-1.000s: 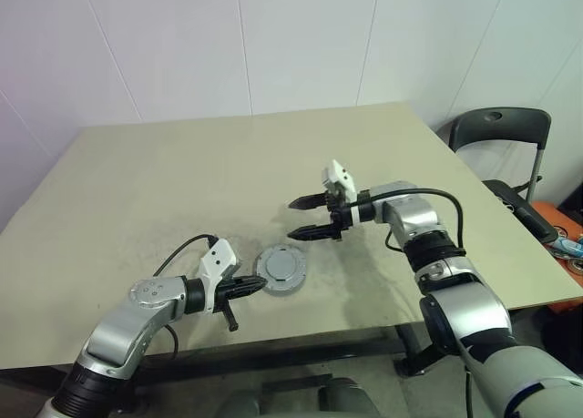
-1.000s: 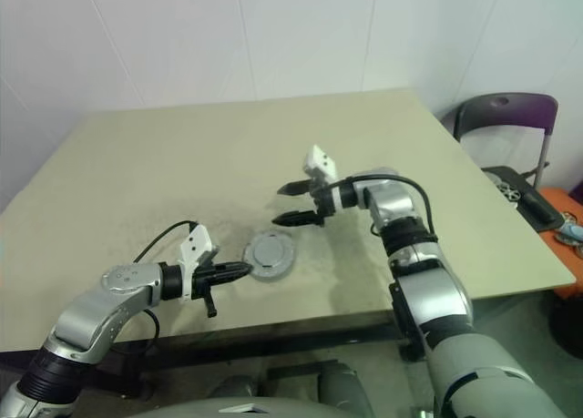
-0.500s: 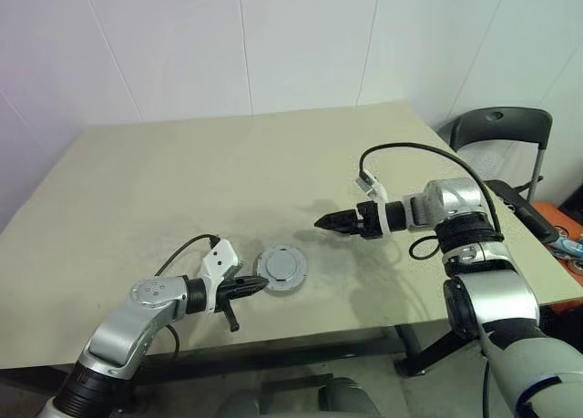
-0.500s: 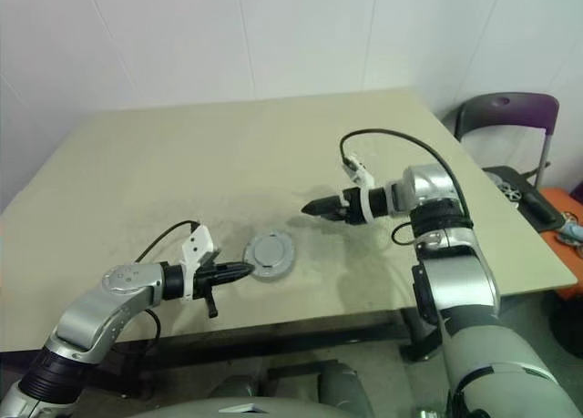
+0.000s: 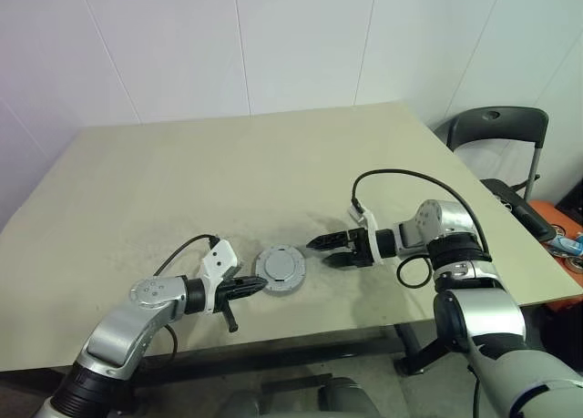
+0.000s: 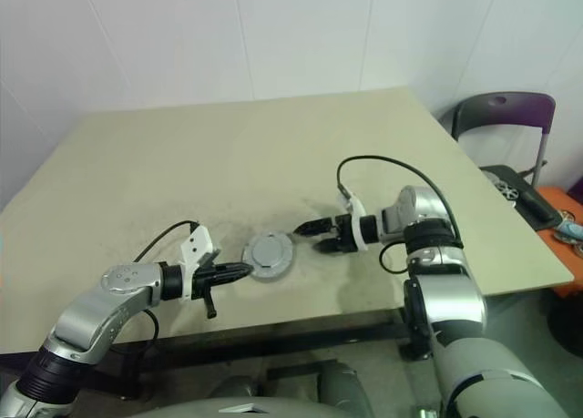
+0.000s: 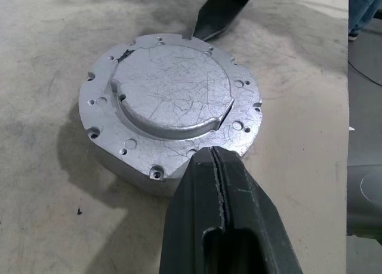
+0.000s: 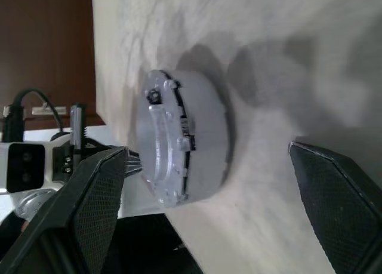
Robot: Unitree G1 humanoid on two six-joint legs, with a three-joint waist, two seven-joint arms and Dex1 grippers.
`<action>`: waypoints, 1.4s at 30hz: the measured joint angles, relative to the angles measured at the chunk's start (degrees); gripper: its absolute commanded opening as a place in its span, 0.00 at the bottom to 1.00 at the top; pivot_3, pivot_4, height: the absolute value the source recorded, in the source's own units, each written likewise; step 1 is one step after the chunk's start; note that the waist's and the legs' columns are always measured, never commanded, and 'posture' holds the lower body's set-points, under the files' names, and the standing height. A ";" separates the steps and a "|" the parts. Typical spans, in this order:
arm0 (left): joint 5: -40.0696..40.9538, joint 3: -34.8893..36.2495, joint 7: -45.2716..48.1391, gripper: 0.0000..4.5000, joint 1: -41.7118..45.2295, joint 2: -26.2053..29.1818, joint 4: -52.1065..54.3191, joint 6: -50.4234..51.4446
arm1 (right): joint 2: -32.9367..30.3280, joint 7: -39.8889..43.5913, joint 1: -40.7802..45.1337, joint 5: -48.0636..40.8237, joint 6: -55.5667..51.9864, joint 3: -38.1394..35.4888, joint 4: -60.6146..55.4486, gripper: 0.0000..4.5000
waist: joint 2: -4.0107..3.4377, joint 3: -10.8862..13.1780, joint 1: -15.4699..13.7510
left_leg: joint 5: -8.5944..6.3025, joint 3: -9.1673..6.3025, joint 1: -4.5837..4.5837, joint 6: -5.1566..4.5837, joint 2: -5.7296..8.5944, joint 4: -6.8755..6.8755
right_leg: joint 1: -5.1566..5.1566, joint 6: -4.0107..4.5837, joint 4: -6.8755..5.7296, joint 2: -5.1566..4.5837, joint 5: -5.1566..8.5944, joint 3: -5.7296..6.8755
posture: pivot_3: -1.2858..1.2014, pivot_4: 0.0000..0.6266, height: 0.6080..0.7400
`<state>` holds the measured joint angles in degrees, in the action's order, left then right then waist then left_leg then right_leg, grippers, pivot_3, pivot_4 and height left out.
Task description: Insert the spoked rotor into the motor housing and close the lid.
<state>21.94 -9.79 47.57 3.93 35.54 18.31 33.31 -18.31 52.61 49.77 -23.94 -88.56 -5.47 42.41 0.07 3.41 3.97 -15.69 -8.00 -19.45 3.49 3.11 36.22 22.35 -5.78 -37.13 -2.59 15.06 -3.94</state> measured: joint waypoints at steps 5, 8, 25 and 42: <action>0.03 0.03 0.04 0.00 -0.08 0.24 0.24 0.12 | 3.56 -3.56 -1.55 -2.24 -2.57 -1.98 -2.79 0.99 | 0.00 0.00 -0.01 | 0.00 -0.01 0.00 0.00 0.00 -0.02 | 0.02 0.00 0.00 0.01 0.00 0.00 | 0.52 0.00 1.00; 0.05 0.04 0.08 0.00 -0.11 0.27 0.28 0.20 | 4.56 -5.49 -1.90 -3.29 -3.58 -2.87 -3.83 0.99 | 0.00 0.00 -0.03 | 0.00 -0.01 -0.02 0.00 0.00 0.00 | 0.01 0.00 0.01 -0.01 0.00 0.00 | 0.52 0.00 1.00; -0.19 1.53 0.46 0.00 -1.65 1.81 0.87 0.79 | 5.87 -13.35 -2.57 -9.70 -3.71 -7.23 -3.25 0.26 | -0.01 0.01 0.00 | 0.00 0.00 -0.02 0.00 0.00 -0.03 | 0.03 0.00 0.03 0.00 0.01 0.00 | 0.52 0.00 1.00; 15.40 15.33 -6.46 0.00 -4.66 -7.25 4.33 10.30 | 5.28 -16.37 -2.06 -16.84 -3.68 -7.54 -3.54 0.26 | 0.02 0.05 -0.04 | 0.00 -0.05 -0.36 0.00 -0.04 -0.04 | 0.32 -0.02 0.06 0.00 0.00 0.05 | 0.52 0.00 1.00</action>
<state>37.35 5.54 41.11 -0.73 28.29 22.63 43.61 -13.03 36.24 47.71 -40.77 -92.24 -13.01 38.87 0.10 3.46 3.93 -15.69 -8.05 -19.81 3.49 3.07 36.19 22.67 -5.80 -37.07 -2.59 15.07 -3.90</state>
